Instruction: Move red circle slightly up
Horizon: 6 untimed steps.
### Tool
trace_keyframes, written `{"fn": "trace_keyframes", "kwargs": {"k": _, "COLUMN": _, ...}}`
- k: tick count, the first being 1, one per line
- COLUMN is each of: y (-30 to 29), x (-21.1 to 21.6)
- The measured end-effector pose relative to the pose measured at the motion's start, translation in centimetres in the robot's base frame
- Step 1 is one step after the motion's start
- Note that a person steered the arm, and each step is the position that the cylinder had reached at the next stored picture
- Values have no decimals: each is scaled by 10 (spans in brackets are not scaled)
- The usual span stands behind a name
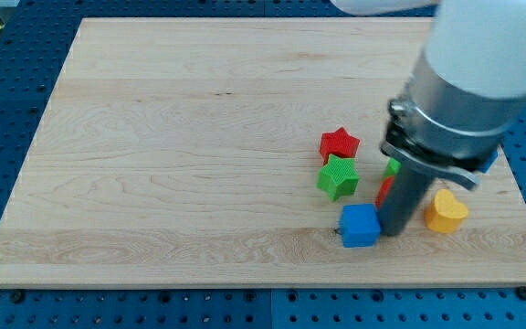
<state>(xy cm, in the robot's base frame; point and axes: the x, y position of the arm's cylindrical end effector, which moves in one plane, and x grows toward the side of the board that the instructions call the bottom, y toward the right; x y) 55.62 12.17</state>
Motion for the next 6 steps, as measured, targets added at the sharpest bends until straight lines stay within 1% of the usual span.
{"fn": "trace_keyframes", "kwargs": {"k": 1, "y": -6, "x": 0}}
{"fn": "trace_keyframes", "kwargs": {"k": 2, "y": 6, "x": 5}}
{"fn": "trace_keyframes", "kwargs": {"k": 3, "y": 15, "x": -21}}
{"fn": "trace_keyframes", "kwargs": {"k": 4, "y": 15, "x": -28}}
{"fn": "trace_keyframes", "kwargs": {"k": 6, "y": 58, "x": -28}}
